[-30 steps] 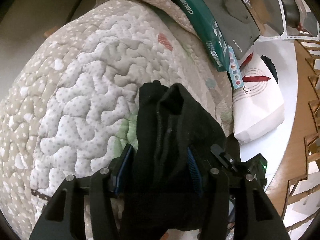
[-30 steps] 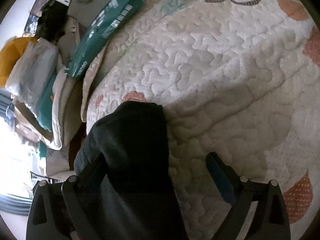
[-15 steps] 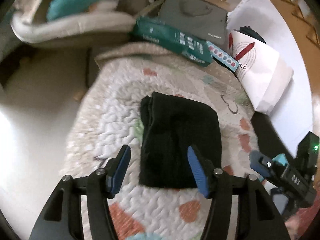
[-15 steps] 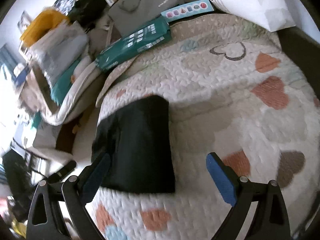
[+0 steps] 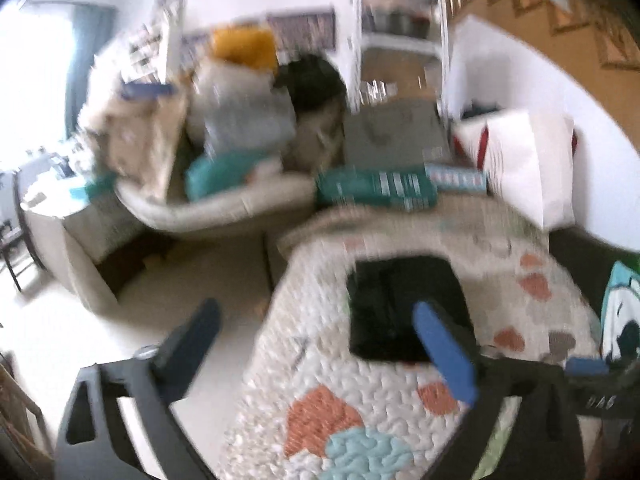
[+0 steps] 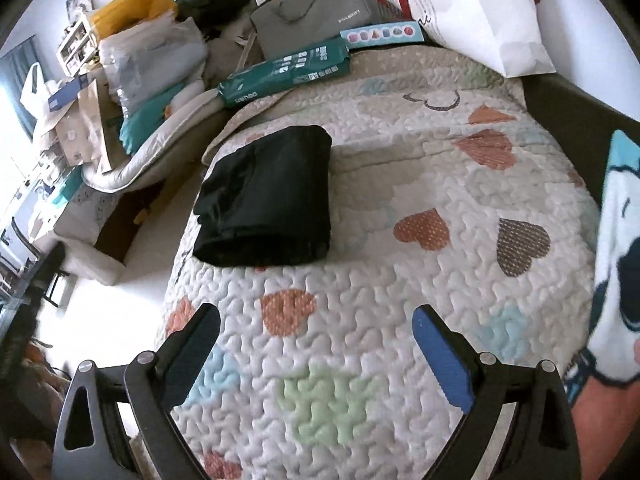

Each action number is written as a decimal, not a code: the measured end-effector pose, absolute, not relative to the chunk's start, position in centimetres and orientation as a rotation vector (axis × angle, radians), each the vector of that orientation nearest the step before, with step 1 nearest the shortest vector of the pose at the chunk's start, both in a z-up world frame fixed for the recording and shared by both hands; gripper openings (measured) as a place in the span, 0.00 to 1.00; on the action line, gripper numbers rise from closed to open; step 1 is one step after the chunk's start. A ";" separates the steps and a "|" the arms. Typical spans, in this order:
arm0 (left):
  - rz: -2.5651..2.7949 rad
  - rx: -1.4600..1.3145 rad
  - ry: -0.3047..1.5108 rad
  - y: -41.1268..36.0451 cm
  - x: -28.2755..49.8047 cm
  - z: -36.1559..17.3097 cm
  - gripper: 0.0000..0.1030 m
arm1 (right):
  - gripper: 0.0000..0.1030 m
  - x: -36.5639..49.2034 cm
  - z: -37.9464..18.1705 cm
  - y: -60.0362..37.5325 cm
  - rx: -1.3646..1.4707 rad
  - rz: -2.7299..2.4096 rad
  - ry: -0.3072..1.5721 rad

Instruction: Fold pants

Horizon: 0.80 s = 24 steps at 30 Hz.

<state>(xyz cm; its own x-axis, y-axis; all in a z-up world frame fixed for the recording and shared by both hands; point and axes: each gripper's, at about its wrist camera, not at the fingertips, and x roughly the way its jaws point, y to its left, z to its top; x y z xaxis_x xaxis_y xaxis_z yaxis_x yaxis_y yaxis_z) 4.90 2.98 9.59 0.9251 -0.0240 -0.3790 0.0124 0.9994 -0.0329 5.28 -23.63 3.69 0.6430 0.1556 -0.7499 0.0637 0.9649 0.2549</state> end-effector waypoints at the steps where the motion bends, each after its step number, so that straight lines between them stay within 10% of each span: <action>1: 0.001 -0.032 0.349 3.1 3.9 10.0 1.00 | 0.96 4.9 3.7 -23.6 0.268 0.054 0.868; 24: -0.108 -0.051 0.611 2.1 5.8 6.7 1.00 | 0.96 5.0 0.7 -21.3 0.221 0.049 0.911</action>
